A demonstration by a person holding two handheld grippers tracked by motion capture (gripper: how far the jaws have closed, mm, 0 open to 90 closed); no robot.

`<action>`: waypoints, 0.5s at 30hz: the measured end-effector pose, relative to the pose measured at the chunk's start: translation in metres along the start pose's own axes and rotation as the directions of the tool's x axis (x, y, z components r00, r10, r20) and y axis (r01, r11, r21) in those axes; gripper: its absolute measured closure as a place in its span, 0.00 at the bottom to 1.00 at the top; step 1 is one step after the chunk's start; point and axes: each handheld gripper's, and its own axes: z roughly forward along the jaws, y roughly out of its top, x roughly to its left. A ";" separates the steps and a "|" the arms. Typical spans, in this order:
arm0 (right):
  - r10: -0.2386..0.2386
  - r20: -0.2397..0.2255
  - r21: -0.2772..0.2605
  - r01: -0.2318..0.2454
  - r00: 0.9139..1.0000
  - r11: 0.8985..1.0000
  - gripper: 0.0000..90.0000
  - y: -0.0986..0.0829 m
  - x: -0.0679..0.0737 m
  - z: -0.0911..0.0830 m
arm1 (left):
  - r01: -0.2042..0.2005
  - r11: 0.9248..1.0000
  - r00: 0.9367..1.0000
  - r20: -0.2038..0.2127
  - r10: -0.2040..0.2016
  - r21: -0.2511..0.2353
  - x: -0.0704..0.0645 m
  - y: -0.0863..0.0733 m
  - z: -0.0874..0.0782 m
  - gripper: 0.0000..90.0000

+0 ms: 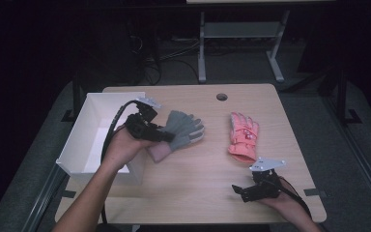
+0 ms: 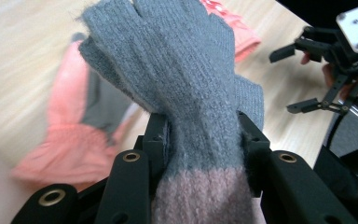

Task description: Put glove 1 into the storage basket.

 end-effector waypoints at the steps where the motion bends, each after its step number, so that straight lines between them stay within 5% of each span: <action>1: 0.000 0.000 0.000 0.000 1.000 1.000 0.02 0.000 0.000 0.000 | 0.004 1.000 1.000 -0.007 -0.005 -0.002 0.004 -0.001 -0.005 0.70; 8: -0.017 0.004 0.011 0.017 1.000 1.000 0.02 -0.001 0.000 0.003 | 0.052 0.998 0.996 -0.072 -0.054 -0.036 0.028 -0.010 -0.033 0.70; 15: -0.020 0.009 0.015 0.020 1.000 1.000 0.02 -0.001 0.001 0.004 | 0.113 0.989 0.982 -0.138 -0.125 -0.090 0.053 -0.024 -0.056 0.70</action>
